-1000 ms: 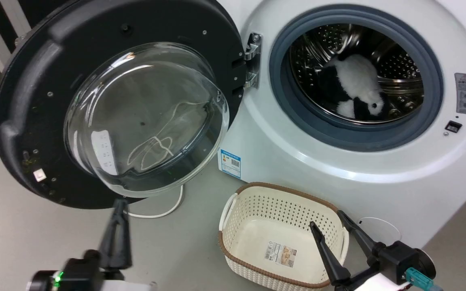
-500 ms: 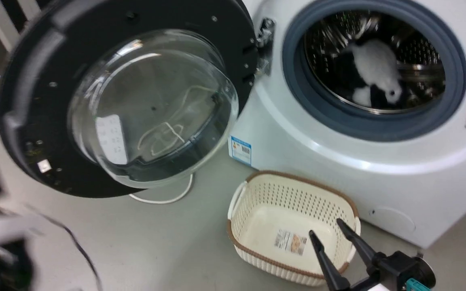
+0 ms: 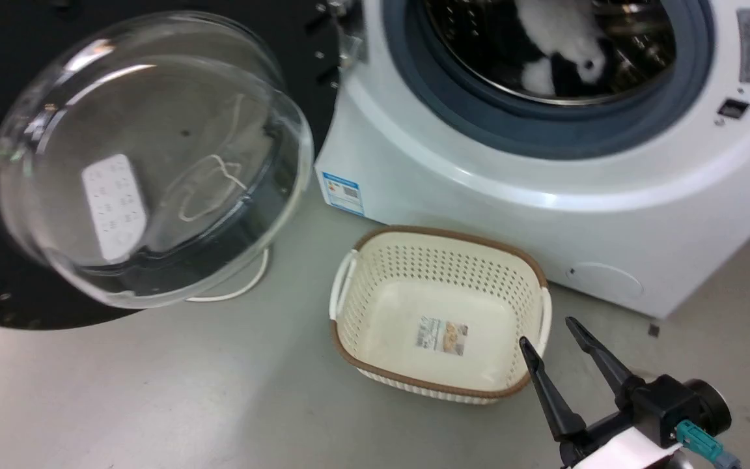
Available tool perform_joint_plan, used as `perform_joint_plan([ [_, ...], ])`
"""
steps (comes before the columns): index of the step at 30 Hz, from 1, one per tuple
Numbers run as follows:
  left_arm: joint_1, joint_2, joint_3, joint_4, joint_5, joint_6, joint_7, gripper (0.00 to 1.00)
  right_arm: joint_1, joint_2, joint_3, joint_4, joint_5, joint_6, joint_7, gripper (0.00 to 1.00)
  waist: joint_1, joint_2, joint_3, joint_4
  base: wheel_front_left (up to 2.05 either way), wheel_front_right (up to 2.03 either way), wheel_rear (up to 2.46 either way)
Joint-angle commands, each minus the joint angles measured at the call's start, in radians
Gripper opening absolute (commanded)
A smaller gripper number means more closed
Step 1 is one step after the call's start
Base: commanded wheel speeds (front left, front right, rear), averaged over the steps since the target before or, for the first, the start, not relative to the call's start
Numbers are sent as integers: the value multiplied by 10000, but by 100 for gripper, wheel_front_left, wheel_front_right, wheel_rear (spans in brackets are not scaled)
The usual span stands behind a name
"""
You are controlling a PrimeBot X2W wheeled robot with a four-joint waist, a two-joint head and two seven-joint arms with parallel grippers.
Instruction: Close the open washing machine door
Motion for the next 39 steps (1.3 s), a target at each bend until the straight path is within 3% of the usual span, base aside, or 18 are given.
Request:
perform_joint_plan([
  [1, -370, 372, 139, 662, -163, 270, 444, 0, -204, -108, 59, -32, 69, 10, -26, 100, -1, 0, 317, -327, 0, 0, 0],
  [5, -900, 800, 632, 1842, -860, 809, 1452, 0, -310, -154, 128, 4, 119, 10, -53, 100, -1, 0, 428, -586, 0, 0, 0],
  [8, -939, 977, 708, 2335, -1289, 910, 2397, 0, -303, -185, 122, 48, 139, 10, -77, 100, -1, 0, 437, -685, 0, 0, 0],
  [15, -309, 1100, 535, 2326, -1884, 570, 4202, 0, -255, -182, 45, 167, 170, 10, -125, 100, -1, 0, 252, -709, 0, 0, 0],
  [20, 89, 732, 478, 1937, -2558, 180, 5331, 0, -192, -80, -14, 253, 153, 10, -146, 100, -1, 0, -17, -592, 0, 0, 0],
  [24, 733, -71, 487, 1057, -3681, -101, 6870, 0, -21, 122, -89, 421, 117, 10, -185, 100, -1, 0, -543, -377, 0, 0, 0],
  [25, 733, -71, 487, 1057, -3681, -101, 6870, 0, -21, 122, -89, 421, 117, 10, -185, 100, -1, 0, -543, -377, 0, 0, 0],
  [30, 1588, -1133, 439, -137, -4582, -13, 7955, 0, 118, 315, -233, 607, 94, 10, -235, 100, -1, 0, -1149, -250, 0, 0, 0],
  [31, 1746, -1439, 488, -418, -4823, 64, 8099, 0, 145, 371, -293, 620, 80, 10, -244, 100, -1, 0, -1265, -248, 0, 0, 0],
  [32, 2281, -2352, 620, -1263, -5412, 374, 8385, 0, 217, 488, -511, 672, 37, 10, -265, 100, -1, 0, -1540, -297, 0, 0, 0],
  [39, 3984, -4206, 339, -2884, -5917, 352, 8314, 0, 401, 665, -1017, 698, -79, 10, -280, 100, -1, 0, -1923, -770, 0, 0, 0],
])
